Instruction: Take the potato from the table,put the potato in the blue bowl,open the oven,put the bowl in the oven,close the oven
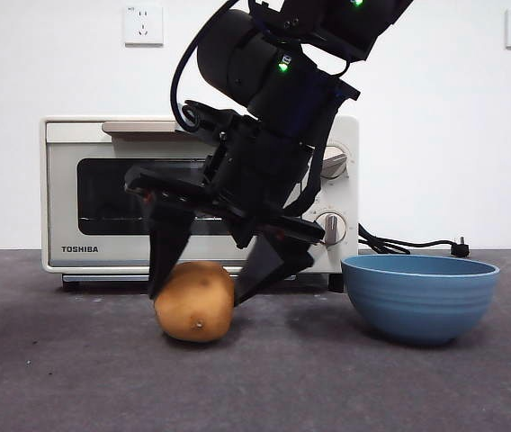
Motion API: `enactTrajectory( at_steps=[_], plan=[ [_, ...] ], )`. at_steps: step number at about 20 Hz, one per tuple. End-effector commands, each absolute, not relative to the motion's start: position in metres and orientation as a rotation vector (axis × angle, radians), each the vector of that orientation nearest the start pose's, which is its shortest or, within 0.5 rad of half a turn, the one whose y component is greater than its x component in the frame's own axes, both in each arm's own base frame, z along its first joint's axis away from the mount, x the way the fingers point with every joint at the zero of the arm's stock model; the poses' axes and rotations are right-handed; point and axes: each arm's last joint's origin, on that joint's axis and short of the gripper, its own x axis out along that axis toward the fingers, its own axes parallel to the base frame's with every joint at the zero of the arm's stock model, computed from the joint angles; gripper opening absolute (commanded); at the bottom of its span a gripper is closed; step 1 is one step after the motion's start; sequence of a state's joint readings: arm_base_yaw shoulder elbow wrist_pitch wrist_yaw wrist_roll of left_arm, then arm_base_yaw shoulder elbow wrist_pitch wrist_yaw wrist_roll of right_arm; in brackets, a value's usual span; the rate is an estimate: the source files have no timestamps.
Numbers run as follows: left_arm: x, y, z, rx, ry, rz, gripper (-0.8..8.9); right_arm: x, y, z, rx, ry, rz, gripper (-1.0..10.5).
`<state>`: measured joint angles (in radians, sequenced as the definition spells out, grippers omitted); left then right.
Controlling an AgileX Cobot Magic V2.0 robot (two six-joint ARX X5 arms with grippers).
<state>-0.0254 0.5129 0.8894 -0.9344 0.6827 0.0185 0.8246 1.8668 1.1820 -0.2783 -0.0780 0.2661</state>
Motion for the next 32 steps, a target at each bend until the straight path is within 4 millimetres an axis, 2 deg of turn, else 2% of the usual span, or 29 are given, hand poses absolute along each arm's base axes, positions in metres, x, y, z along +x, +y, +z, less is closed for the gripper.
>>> enactTrajectory(
  at_steps=[1,3,5,8,10,12,14,16,19,24,28,32],
  plan=[
    [0.071,-0.02,0.332,-0.151,0.52,-0.699,-0.08,0.256,0.282,0.167,-0.131,1.027,0.695,-0.2],
    [0.071,-0.02,0.332,-0.151,0.52,-0.699,-0.08,0.256,0.282,0.168,-0.126,1.018,0.697,-0.2],
    [0.071,-0.02,0.332,-0.151,0.519,-0.698,-0.08,0.254,0.279,0.181,-0.115,0.991,0.702,-0.2],
    [0.071,-0.02,0.332,-0.15,0.519,-0.698,-0.08,0.244,0.266,0.221,-0.133,0.907,0.723,-0.2],
    [0.072,-0.02,0.333,-0.148,0.512,-0.698,-0.08,0.233,0.246,0.253,-0.186,0.848,0.683,-0.2],
    [0.072,-0.02,0.333,-0.147,0.509,-0.699,-0.08,0.224,0.221,0.277,-0.249,0.818,0.614,-0.2],
    [0.072,-0.02,0.333,-0.147,0.51,-0.699,-0.08,0.221,0.196,0.292,-0.251,0.834,0.553,-0.2],
    [0.072,-0.02,0.333,-0.146,0.507,-0.699,-0.08,0.223,0.174,0.297,-0.238,0.871,0.492,-0.2],
    [0.072,-0.02,0.333,-0.145,0.504,-0.699,-0.08,0.23,0.157,0.289,-0.244,0.93,0.444,-0.2],
    [0.072,-0.02,0.333,-0.145,0.504,-0.699,-0.08,0.234,0.144,0.244,-0.223,0.962,0.395,-0.2],
    [0.072,-0.02,0.333,-0.146,0.504,-0.699,-0.08,0.231,0.141,0.211,-0.197,0.971,0.403,-0.2],
    [0.072,-0.02,0.333,-0.146,0.505,-0.699,-0.08,0.235,0.143,0.189,-0.197,0.993,0.4,-0.2]
  ],
)
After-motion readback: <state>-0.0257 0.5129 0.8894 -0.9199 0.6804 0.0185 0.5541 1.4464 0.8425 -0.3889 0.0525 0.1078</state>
